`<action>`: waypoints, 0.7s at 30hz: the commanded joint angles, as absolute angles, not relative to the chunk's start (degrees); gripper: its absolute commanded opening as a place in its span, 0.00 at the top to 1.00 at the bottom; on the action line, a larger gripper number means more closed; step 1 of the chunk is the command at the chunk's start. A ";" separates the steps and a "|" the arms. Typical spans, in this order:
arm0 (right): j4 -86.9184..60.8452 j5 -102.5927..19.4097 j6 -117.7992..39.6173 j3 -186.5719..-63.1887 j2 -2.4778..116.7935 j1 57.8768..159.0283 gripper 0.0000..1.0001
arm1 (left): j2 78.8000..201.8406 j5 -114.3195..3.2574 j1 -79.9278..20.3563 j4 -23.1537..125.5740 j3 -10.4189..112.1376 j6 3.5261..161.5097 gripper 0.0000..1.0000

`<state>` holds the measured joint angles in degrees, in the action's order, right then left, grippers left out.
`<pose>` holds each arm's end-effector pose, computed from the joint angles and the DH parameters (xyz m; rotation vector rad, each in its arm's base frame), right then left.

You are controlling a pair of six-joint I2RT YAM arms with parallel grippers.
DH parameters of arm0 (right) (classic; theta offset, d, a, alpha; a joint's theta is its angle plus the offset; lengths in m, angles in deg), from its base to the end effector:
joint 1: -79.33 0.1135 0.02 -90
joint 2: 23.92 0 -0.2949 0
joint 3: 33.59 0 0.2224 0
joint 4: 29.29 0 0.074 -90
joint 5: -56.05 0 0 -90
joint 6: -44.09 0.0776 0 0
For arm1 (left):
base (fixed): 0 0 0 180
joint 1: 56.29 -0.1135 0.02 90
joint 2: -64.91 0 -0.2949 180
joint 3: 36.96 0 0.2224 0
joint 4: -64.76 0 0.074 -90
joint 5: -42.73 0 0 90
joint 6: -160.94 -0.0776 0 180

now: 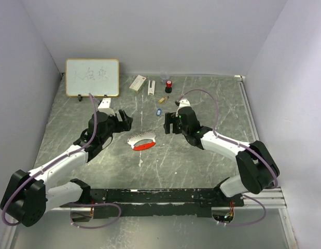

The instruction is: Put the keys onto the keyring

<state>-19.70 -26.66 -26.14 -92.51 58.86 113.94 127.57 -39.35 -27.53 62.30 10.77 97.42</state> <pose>0.2626 0.1693 0.2329 -0.2072 2.1684 0.4117 0.2185 -0.1077 0.2731 -0.0589 1.9052 -0.5317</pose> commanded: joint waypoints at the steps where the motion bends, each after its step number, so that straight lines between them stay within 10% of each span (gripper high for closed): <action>1: -21.64 -25.21 -23.64 -94.42 59.13 114.02 0.24 | 128.58 -38.18 -26.93 61.76 12.65 98.25 0.10; 21: -24.90 -27.59 -22.53 -93.60 61.87 113.97 0.47 | 128.67 -42.55 -25.98 65.74 10.65 99.33 0.19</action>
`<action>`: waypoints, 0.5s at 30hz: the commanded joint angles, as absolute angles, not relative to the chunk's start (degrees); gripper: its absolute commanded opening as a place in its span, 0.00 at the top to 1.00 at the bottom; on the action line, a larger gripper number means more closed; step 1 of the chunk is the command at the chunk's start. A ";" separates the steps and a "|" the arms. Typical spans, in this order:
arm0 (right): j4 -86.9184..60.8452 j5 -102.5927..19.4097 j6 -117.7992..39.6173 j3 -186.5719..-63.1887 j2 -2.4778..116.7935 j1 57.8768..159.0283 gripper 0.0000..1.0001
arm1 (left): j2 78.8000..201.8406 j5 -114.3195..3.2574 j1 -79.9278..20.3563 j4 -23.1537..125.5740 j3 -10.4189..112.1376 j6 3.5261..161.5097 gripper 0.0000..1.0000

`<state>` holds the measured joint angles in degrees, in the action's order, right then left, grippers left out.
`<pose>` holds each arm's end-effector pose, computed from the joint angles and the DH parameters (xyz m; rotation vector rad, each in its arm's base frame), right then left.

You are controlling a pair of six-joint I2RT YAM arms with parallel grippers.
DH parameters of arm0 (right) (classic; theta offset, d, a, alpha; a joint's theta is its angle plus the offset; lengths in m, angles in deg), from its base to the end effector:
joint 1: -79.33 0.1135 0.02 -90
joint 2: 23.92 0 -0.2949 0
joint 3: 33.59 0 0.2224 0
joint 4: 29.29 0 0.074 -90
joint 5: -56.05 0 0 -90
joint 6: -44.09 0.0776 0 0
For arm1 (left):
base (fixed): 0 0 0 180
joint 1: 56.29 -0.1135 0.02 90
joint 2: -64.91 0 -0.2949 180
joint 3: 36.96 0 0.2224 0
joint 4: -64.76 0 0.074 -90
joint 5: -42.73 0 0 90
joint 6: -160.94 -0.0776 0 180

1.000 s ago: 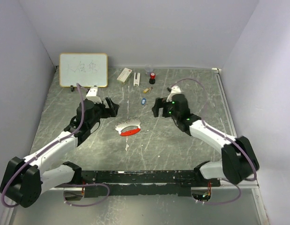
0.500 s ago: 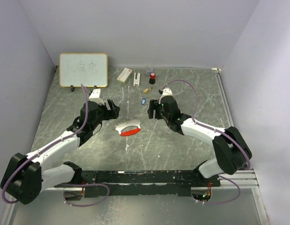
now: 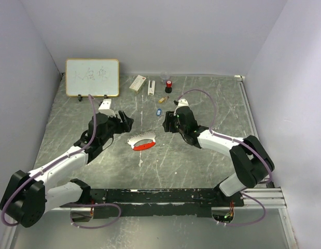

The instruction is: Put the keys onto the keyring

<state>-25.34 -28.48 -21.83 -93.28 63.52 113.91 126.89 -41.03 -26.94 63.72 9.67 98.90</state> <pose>0.2778 0.1825 0.2251 -0.1405 2.1584 0.5007 0.2141 -0.1107 0.2723 -0.0543 1.8966 -0.5895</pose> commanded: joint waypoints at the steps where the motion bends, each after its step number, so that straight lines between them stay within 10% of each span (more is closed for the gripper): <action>1: -25.14 -27.87 -22.48 -93.29 61.82 114.01 0.47 | 129.18 -42.28 -25.62 66.03 10.68 99.33 0.20; 15: -30.20 -33.87 -18.72 -89.18 64.26 113.98 0.52 | 134.76 -41.26 -23.90 67.54 10.92 99.58 0.27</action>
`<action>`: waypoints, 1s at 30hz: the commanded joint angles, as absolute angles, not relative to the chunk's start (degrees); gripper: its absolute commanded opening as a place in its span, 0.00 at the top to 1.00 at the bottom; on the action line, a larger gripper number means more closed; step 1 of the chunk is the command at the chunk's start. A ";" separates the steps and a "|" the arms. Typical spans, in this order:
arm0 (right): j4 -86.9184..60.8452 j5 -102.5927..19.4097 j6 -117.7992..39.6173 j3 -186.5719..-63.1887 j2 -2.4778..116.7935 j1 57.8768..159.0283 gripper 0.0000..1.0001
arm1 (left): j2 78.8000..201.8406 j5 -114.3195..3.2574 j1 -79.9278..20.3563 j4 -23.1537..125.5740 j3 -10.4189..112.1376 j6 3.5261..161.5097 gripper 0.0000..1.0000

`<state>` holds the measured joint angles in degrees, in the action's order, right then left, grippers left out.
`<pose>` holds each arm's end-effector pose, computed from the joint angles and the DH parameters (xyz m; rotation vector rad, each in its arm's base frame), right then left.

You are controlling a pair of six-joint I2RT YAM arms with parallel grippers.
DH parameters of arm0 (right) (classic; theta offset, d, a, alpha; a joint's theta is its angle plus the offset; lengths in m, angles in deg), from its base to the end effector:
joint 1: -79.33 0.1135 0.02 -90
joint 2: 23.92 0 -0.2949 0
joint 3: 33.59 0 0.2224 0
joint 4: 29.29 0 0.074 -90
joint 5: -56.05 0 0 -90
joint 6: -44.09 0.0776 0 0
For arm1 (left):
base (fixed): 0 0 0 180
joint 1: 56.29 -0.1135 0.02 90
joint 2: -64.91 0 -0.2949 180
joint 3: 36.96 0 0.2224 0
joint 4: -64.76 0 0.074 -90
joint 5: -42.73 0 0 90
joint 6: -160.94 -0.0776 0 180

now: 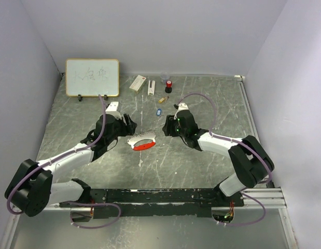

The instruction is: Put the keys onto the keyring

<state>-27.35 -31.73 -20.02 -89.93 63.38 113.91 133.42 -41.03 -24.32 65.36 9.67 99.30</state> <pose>0.2685 0.1814 0.2113 -0.1435 2.1953 0.5659 0.2243 -0.1301 0.2502 -0.0114 1.9863 -0.5884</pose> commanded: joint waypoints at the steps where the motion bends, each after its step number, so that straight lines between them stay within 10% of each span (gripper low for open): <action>1: -30.27 -34.17 -18.59 -89.26 64.39 113.97 0.53 | 135.05 -41.37 -23.86 67.48 11.02 99.59 0.28; 30: -25.26 -29.43 -19.72 -97.21 70.23 113.32 0.54 | 133.52 -37.25 -23.77 64.86 7.32 100.82 0.37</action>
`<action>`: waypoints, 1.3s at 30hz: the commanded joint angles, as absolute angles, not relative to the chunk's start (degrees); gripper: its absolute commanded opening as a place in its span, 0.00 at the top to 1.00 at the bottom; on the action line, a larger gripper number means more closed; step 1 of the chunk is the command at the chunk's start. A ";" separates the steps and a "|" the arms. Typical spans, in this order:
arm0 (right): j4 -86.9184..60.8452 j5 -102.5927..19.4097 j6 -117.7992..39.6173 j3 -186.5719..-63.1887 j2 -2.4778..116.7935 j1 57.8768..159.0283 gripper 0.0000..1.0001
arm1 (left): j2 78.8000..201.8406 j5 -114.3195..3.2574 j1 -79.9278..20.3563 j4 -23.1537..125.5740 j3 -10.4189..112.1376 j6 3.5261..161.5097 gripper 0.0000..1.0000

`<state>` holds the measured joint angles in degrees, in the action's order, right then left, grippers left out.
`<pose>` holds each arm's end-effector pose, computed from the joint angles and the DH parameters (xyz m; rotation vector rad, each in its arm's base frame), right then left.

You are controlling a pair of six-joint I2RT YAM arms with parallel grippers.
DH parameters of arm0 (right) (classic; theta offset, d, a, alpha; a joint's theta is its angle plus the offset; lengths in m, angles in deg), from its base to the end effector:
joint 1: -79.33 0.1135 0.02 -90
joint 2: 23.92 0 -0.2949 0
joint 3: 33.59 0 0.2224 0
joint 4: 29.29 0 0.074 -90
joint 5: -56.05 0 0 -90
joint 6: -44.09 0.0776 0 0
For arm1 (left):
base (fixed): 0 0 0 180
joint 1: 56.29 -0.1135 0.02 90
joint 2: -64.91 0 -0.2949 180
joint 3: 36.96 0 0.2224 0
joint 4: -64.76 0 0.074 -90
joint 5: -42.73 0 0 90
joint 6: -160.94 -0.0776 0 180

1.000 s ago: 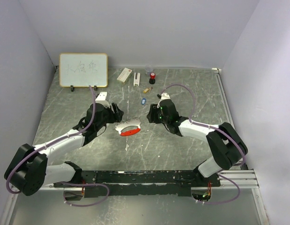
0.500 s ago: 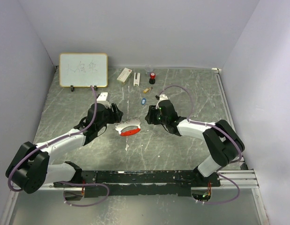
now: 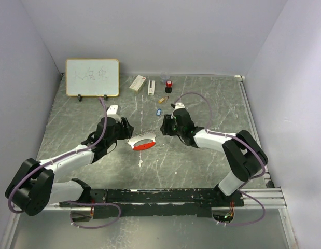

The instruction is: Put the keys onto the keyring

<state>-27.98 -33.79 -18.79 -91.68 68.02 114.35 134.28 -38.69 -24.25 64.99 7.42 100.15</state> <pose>0.2774 0.1941 0.1970 -0.1534 2.2455 0.5999 0.2219 -0.1252 0.2324 -0.0474 2.0377 -0.5324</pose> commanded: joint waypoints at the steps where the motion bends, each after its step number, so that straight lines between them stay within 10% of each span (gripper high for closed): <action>1: -23.87 -29.84 -20.12 -99.47 71.53 112.63 0.54 | 133.77 -37.39 -23.77 64.76 7.47 100.90 0.37; 10: -20.95 -32.22 -22.94 -111.76 81.89 110.97 0.55 | 133.09 -38.53 -23.77 64.48 7.85 101.06 0.38; 39: -30.49 -41.23 -19.43 -96.19 75.90 114.97 0.61 | 134.53 -39.77 -23.77 65.87 8.32 100.61 0.38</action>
<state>-28.90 -39.56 -19.34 -95.81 74.64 114.68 135.96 -39.87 -24.19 65.18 7.33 100.54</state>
